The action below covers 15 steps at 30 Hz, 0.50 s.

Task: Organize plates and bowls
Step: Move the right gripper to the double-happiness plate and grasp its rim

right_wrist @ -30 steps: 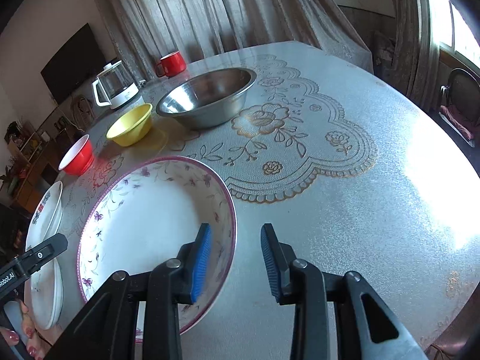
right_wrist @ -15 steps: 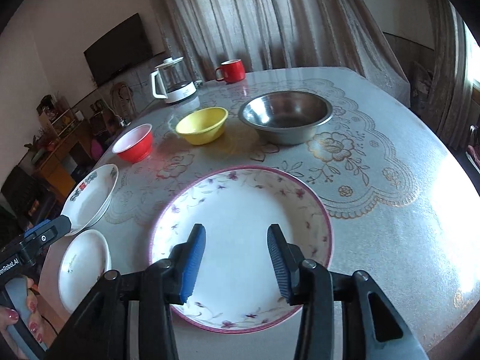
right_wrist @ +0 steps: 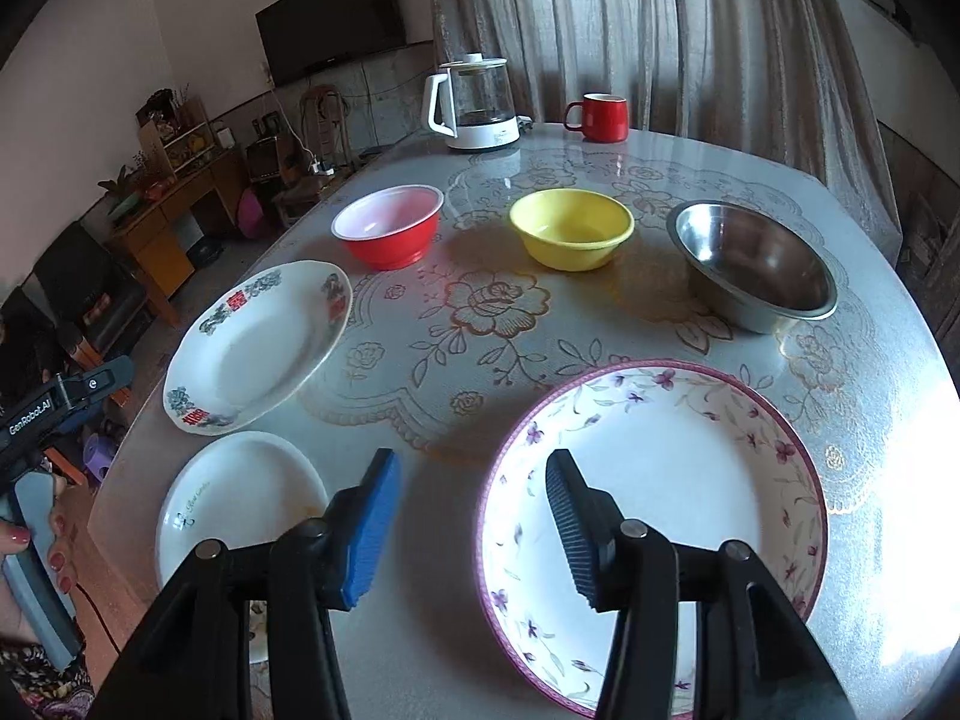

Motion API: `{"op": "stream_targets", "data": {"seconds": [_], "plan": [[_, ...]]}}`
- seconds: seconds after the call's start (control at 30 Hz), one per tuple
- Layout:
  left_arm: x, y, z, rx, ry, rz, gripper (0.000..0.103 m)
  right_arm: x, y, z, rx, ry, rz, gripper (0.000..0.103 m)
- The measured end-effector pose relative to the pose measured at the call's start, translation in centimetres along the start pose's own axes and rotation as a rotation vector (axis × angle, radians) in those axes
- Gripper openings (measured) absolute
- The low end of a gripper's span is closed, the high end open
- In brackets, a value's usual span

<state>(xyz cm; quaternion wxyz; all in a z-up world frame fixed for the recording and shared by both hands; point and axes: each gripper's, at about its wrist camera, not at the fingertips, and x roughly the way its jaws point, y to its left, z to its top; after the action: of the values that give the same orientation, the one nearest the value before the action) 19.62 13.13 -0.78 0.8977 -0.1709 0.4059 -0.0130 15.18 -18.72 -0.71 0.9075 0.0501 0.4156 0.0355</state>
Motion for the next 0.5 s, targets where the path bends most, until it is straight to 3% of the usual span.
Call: {"op": "stream_targets", "data": {"seconds": [0.17, 0.43, 0.5], "plan": [[1.4, 2.6, 0.3, -0.091, 0.032, -0.010, 0.102, 1.0, 1.7, 1.3, -0.022, 0.006, 0.025, 0.051], [3.1, 3.9, 1.4, -0.095, 0.046, -0.038, 0.103, 4.5, 2.7, 3.5, 0.000, 0.065, 0.132, 0.051], [3.6, 3.8, 1.7, -0.073, 0.046, -0.042, 0.103, 5.3, 2.8, 4.0, 0.003, 0.073, 0.145, 0.066]]}}
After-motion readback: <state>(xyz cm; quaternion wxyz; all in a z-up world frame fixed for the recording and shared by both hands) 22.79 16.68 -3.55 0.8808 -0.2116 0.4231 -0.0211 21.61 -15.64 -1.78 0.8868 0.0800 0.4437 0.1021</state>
